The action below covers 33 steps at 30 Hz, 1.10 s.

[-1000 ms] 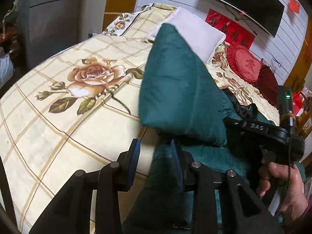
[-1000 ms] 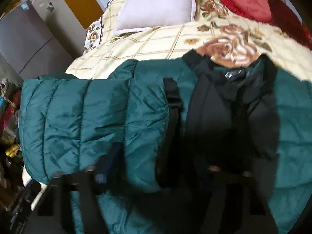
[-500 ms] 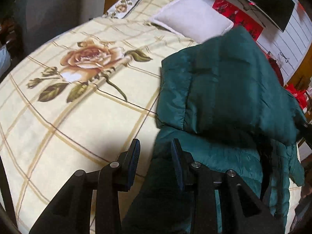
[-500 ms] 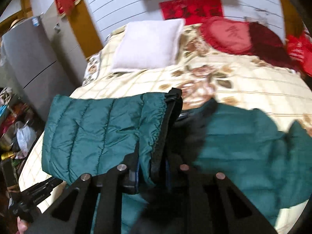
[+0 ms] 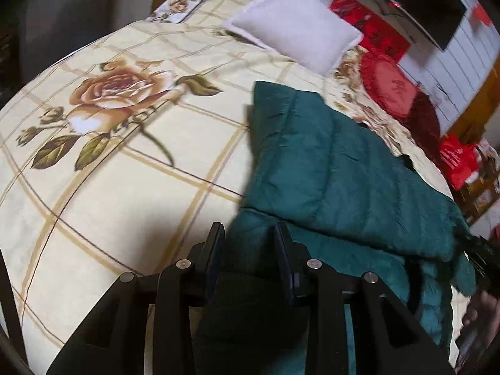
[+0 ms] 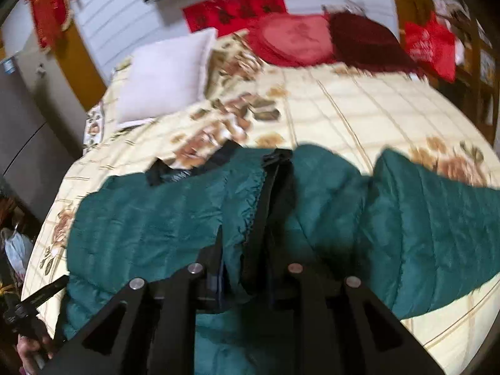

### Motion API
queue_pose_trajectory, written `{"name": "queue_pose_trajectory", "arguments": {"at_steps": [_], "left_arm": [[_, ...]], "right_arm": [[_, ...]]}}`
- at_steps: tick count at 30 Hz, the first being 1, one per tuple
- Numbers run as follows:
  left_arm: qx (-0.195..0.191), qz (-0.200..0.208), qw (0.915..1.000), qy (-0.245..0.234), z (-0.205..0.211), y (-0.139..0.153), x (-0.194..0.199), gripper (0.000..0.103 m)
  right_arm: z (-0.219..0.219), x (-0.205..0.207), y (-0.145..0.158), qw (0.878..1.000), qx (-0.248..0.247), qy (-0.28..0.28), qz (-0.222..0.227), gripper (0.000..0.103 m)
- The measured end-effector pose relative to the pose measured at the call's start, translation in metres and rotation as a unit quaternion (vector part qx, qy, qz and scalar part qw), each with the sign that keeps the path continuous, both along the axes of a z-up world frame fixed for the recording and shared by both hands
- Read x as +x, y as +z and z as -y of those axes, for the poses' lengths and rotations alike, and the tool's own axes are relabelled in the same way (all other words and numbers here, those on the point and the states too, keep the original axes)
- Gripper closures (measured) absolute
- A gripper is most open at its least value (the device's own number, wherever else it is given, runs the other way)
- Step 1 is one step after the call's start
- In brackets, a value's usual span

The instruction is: Fold large clothes

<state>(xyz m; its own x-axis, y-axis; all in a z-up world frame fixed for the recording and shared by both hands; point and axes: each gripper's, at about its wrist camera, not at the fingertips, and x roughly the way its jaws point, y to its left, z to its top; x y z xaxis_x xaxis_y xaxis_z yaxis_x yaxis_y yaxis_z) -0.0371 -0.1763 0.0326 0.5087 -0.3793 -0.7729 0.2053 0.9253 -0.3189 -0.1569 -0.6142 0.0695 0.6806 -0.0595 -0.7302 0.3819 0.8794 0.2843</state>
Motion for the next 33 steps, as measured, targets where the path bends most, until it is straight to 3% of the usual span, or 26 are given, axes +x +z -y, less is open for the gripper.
{"name": "queue_pose_trajectory", "arguments": {"at_steps": [5,9,11,15,19,24,27,31,33], "left_arm": [[0.046,0.013,0.9985,-0.025,0.016,-0.002,0.003,0.07],[0.056,0.012,0.998,-0.026,0.025,-0.005,0.024,0.07],[0.047,0.011,0.9987,-0.02,0.021,-0.005,0.032,0.07],[-0.018,0.027,0.9993,0.02,-0.003,0.002,0.033,0.07],[-0.014,0.031,0.999,0.029,-0.004,-0.005,0.03,0.068],[-0.01,0.008,0.9998,0.015,0.002,-0.016,0.03,0.068],[0.016,0.022,0.9996,0.005,0.006,-0.007,0.019,0.068],[0.018,0.061,0.998,0.003,0.001,0.016,0.003,0.068],[0.013,0.079,0.9968,0.002,0.002,0.029,-0.001,0.068]], "right_arm": [[0.004,-0.003,-0.007,1.0,0.006,0.002,0.006,0.083],[0.006,-0.009,0.004,0.999,0.023,0.003,0.023,0.083],[0.009,-0.01,0.008,0.999,0.036,0.004,0.032,0.083],[0.009,-0.013,0.017,0.997,0.057,0.014,0.047,0.083],[0.004,-0.017,0.012,0.998,0.053,0.006,0.045,0.083],[0.009,-0.015,-0.026,0.999,0.032,-0.022,-0.016,0.084],[0.01,-0.011,-0.033,0.998,-0.028,-0.039,-0.041,0.084],[0.006,-0.01,-0.026,0.998,-0.04,-0.023,-0.034,0.083],[0.005,-0.015,-0.018,0.999,-0.042,-0.011,-0.023,0.068]]}}
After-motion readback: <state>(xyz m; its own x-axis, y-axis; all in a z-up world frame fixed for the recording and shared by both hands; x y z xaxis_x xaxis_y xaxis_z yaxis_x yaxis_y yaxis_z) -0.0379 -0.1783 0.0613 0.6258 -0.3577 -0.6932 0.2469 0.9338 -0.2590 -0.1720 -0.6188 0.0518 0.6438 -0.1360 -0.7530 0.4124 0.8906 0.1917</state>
